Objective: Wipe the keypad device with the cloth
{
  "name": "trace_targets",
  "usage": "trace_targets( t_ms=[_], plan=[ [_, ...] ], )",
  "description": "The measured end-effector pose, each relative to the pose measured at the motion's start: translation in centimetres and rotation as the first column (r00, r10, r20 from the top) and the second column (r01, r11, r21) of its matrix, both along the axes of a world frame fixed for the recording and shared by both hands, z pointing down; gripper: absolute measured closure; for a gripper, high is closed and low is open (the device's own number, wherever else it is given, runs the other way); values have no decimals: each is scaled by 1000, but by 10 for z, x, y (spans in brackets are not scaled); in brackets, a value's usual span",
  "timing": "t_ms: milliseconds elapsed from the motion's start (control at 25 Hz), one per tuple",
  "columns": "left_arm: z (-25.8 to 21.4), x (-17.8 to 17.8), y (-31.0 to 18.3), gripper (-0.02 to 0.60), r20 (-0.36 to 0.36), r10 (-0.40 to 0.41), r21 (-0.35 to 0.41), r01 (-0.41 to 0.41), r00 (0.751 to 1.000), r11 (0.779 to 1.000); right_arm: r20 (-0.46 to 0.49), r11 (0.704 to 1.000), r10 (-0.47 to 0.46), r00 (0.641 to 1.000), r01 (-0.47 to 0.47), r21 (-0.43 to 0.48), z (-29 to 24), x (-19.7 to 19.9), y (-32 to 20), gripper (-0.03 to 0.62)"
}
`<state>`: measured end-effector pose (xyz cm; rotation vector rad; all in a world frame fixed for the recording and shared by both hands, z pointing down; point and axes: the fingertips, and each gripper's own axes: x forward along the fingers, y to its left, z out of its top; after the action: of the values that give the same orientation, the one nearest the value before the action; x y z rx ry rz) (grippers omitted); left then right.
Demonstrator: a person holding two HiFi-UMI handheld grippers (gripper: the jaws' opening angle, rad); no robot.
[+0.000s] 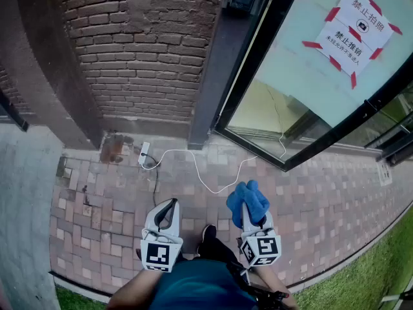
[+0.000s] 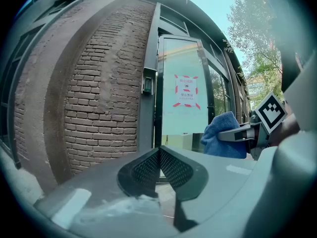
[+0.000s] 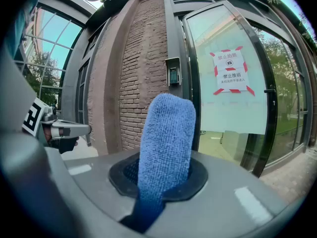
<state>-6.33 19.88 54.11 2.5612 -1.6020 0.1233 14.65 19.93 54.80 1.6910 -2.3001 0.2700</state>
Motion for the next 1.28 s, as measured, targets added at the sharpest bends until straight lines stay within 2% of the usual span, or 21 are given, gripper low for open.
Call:
trace_targets(
  t_ms=[160,320,600,840,1040,1160,1280],
  plan=[
    [20,5,-29,589,27,-15,-37,16,1000,999,35,1000,-25,999,25,6,15,5,-39,551],
    [18,23,-75,589,74,-25,-53,29,997,998,65,999,-39,997,36,36,23,32,-98,551],
    [-45,58,-196,589,96,-77,68,71,992,995,69,979,-133,989,120,165,-21,65,-216,551],
    [-102,64,-269,590,95,-97,136,84,991,987,19,937,-218,976,203,285,-86,64,-283,551],
    [-139,51,-325,589,68,-73,193,59,995,979,-31,901,-210,977,206,383,-151,53,-326,551],
    [-168,36,-357,589,66,-52,226,36,996,974,-65,865,-194,979,202,460,-207,37,-347,551],
    [-201,22,-386,590,68,-35,265,16,997,964,-110,814,-177,978,208,542,-271,19,-365,551]
  ],
)
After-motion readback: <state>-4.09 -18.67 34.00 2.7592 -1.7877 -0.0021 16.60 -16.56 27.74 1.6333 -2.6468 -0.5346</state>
